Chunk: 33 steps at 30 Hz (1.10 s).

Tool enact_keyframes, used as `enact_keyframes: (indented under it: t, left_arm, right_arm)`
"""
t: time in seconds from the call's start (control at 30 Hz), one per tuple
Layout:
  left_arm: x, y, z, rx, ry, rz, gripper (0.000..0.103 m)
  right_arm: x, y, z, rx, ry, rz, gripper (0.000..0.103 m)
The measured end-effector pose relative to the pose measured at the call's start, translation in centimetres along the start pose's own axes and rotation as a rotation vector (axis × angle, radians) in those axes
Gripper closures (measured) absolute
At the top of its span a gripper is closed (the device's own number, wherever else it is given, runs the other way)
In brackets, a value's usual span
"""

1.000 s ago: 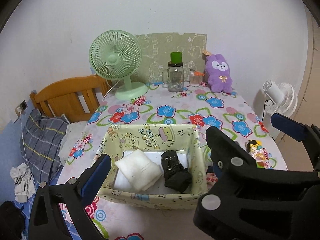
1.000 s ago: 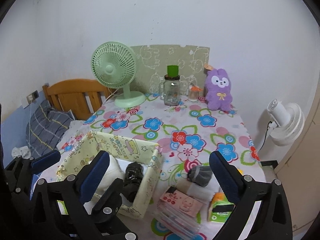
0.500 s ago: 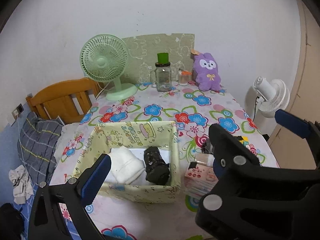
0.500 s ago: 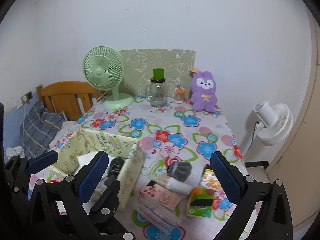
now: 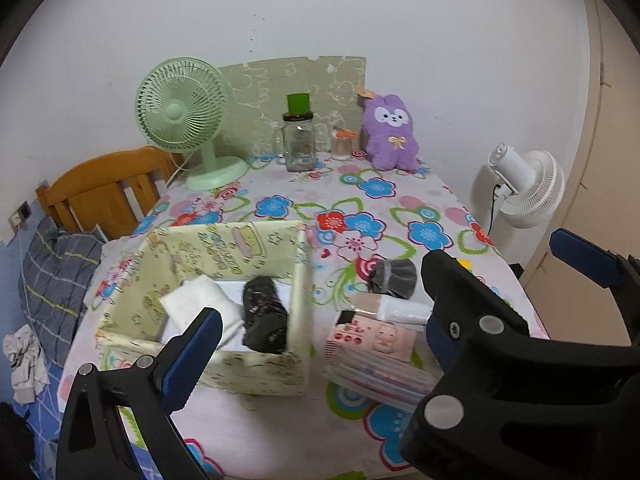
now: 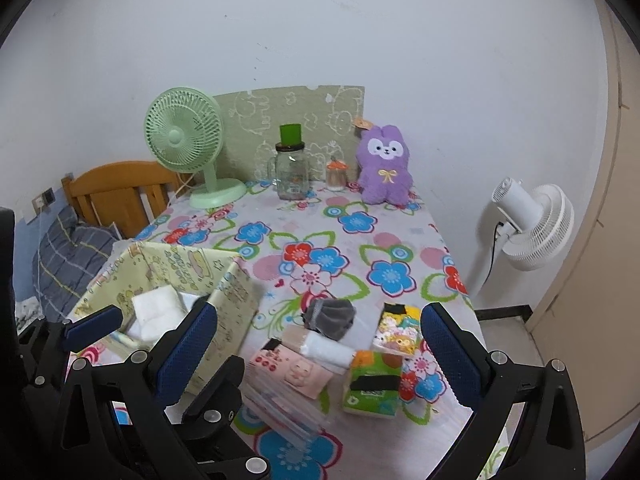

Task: Organize soft objects
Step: 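Withdraw both tools from the box back toward the remaining items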

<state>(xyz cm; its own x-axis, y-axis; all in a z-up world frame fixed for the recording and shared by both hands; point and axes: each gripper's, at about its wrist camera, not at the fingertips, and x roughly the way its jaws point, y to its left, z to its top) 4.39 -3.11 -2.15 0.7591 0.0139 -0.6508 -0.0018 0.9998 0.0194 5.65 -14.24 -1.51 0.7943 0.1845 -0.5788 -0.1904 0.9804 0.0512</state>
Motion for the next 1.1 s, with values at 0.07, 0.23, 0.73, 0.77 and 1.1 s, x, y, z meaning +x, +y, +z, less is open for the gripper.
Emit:
enact_keyframes:
  t: [0.07, 0.23, 0.73, 0.77, 1.1]
  left_arm:
    - [0.3, -0.5, -0.3, 0.01, -0.002, 0.002, 0.0]
    - [1.0, -1.9, -1.0, 0.036, -0.002, -0.008, 0.0]
    - [5.0, -5.0, -2.9, 0.051, 0.106, -0.064, 0.0]
    - [5.2, -5.2, -3.1, 0.054, 0.112, -0.067, 0.0]
    - [7.8, -5.6, -4.8, 0.052, 0.164, -0.032, 0.0]
  right_arm:
    - [0.2, -0.4, -0.3, -0.003, 0.005, -0.008, 0.0]
    - [0.8, -1.7, -1.4, -0.011, 0.023, -0.021, 0.0]
    - [3.9, -5.2, -4.4, 0.049, 0.089, -0.024, 0.004]
    - [4.2, -5.4, -4.6, 0.051, 0.092, -0.026, 0.004]
    - [7.6, -6.1, -6.7, 0.074, 0.176, -0.016, 0.008]
